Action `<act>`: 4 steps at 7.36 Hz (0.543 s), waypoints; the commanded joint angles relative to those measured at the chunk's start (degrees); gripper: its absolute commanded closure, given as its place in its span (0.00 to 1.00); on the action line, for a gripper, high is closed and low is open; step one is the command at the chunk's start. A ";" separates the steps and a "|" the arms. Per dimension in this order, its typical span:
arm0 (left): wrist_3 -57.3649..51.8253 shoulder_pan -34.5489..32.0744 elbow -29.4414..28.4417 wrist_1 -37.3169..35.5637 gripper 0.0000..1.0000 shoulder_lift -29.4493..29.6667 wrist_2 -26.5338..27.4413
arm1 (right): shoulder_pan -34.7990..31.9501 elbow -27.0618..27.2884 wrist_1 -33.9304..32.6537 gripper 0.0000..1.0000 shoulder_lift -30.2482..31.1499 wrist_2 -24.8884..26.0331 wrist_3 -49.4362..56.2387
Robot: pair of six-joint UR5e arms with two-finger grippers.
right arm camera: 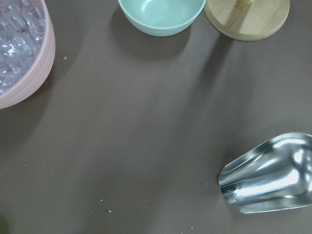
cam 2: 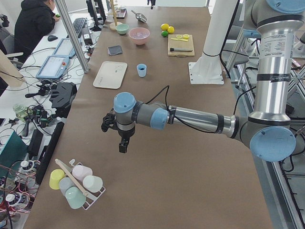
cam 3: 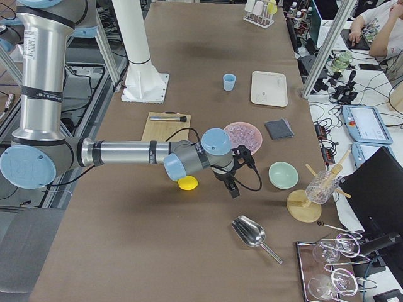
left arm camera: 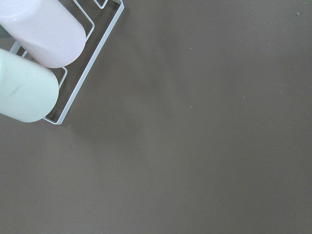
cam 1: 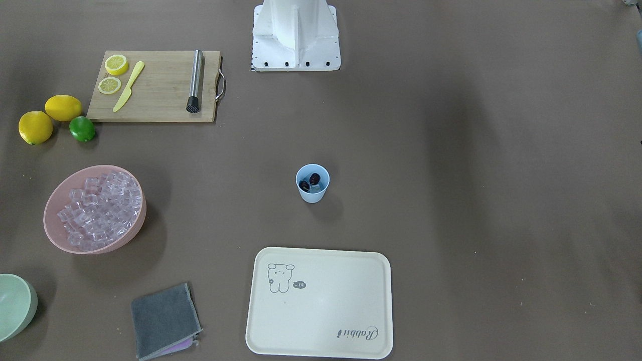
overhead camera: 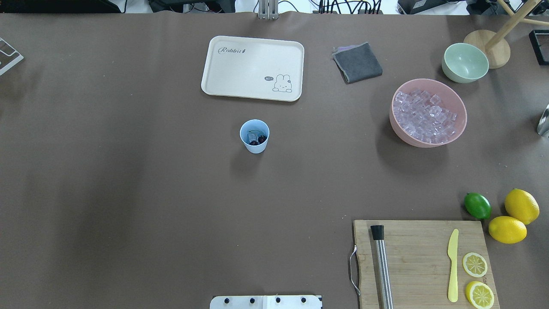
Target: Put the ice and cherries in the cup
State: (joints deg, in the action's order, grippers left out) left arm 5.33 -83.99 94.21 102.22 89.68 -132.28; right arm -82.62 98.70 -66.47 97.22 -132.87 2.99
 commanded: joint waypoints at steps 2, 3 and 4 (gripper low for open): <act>0.38 -0.12 0.53 0.96 0.02 -0.20 -0.08 | -0.08 2.28 -14.84 0.01 -7.09 3.13 -0.88; 0.38 -0.03 1.31 0.62 0.02 -0.29 -0.08 | -0.34 2.72 -18.40 0.01 -8.18 5.23 -0.53; 0.38 -0.03 1.41 0.70 0.02 -0.12 -0.08 | -0.78 3.86 -19.65 0.01 -7.93 6.21 -0.52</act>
State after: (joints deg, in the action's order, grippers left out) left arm 5.71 -84.05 95.20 102.97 89.48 -132.36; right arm -82.98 101.38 -82.76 90.05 -128.29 2.35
